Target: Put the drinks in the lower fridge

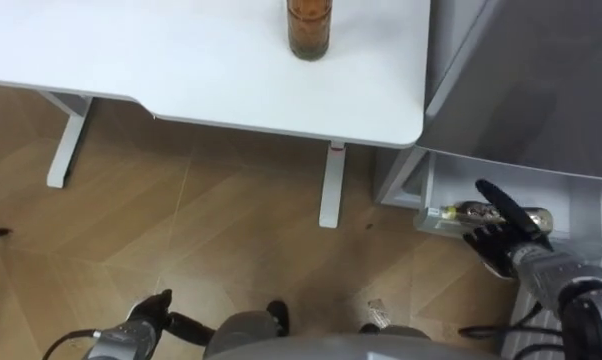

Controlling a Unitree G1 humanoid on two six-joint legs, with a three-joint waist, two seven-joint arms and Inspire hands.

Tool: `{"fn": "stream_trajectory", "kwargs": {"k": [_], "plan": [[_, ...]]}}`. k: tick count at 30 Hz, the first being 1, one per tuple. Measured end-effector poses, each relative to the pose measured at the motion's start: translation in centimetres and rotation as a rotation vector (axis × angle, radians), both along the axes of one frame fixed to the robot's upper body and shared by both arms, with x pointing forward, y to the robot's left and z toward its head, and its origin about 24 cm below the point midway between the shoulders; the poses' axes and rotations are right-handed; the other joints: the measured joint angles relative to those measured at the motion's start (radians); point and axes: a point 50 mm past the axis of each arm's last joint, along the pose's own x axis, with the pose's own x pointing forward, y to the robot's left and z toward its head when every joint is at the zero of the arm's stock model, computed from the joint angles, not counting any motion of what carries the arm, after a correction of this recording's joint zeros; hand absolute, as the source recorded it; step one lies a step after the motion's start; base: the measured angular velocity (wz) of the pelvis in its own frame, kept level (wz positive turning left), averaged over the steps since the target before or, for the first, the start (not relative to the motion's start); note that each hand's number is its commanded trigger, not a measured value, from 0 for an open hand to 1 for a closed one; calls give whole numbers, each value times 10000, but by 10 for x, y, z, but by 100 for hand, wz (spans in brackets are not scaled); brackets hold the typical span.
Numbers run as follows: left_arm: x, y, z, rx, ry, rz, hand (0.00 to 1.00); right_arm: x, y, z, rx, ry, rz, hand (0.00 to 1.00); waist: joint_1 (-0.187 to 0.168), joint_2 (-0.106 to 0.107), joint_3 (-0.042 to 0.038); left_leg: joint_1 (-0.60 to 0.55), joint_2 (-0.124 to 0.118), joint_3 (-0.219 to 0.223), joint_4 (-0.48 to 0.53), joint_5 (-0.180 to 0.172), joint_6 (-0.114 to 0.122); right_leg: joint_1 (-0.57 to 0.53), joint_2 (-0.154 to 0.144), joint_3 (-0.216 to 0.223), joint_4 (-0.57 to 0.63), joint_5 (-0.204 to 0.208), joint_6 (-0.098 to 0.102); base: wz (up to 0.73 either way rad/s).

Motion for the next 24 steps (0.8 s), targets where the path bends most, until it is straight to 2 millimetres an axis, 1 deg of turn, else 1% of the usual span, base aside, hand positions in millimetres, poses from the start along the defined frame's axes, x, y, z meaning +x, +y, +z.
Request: {"fn": "stream_trajectory", "kwargs": {"k": [1,3,5,6,10,12,14,15,16,18,20,22,23,24], "plan": [[0,0,0,2,-10,-10,0,-2,0,-1,-64,92,76,0,-6,-1,0,31,-1,11,-29,0,0,16,3,18,1,0,0,-6],[-8,2,-1,5,121,144,0,-19,-1,-7,-154,493,66,0,13,-27,-14,363,-16,81,-210,0,0,314,15,61,-135,21,26,-7],[-11,3,-1,26,95,335,0,-33,1,-13,-150,778,-2,0,26,-61,-64,583,-13,203,-310,-3,-4,461,20,167,-190,25,32,-13],[-12,4,-1,88,63,354,0,-39,1,-15,-135,914,24,0,37,-63,-64,649,-13,262,-330,-5,-6,499,14,206,-189,25,33,-15],[-10,4,-1,171,-103,326,0,-54,7,-21,-106,1158,305,0,17,-97,-50,807,-9,342,-380,-5,-6,626,6,223,-215,25,34,-3],[-14,4,-1,170,-75,357,0,-62,11,-24,7,1294,373,0,6,-138,-60,913,-13,361,-409,-5,-7,740,6,211,-283,24,36,0],[-14,5,-1,164,-146,461,0,-75,17,-29,164,1556,423,0,-23,-228,-53,1184,-27,357,-517,-10,-13,989,14,213,-372,2,71,0],[-19,7,-1,182,-98,630,0,-81,20,-32,237,1709,520,0,-19,-297,-76,1237,-29,359,-526,-24,-26,1021,10,221,-381,-37,80,0],[-21,7,-1,195,-100,691,0,-84,22,-33,275,1766,569,0,-25,-302,-84,1256,-29,359,-526,-25,-27,1034,10,223,-381,-38,81,0],[-24,8,-2,279,-128,779,0,-92,29,-36,390,2025,756,0,-60,-380,-57,1307,-31,359,-526,-30,-26,1094,10,221,-380,-39,82,0],[-29,6,-3,264,-55,911,0,-97,33,-38,484,2167,812,0,-87,-413,-59,1354,-31,359,-525,-45,-27,1143,10,229,-372,-41,84,0],[-32,5,-4,219,-55,1209,0,-100,36,-40,516,2248,968,0,-91,-416,-55,1440,-30,360,-528,-52,-29,1218,12,259,-359,-40,84,0],[-34,5,-4,229,-4,1275,0,-103,37,-40,508,2280,1168,0,-80,-396,-37,1548,-27,377,-532,-71,-31,1330,15,259,-355,-39,85,0],[-35,5,-4,246,28,1300,0,-104,37,-40,508,2282,1242,0,-62,-381,-41,1587,-14,406,-530,-86,-32,1352,18,284,-353,-42,87,-11]]}}
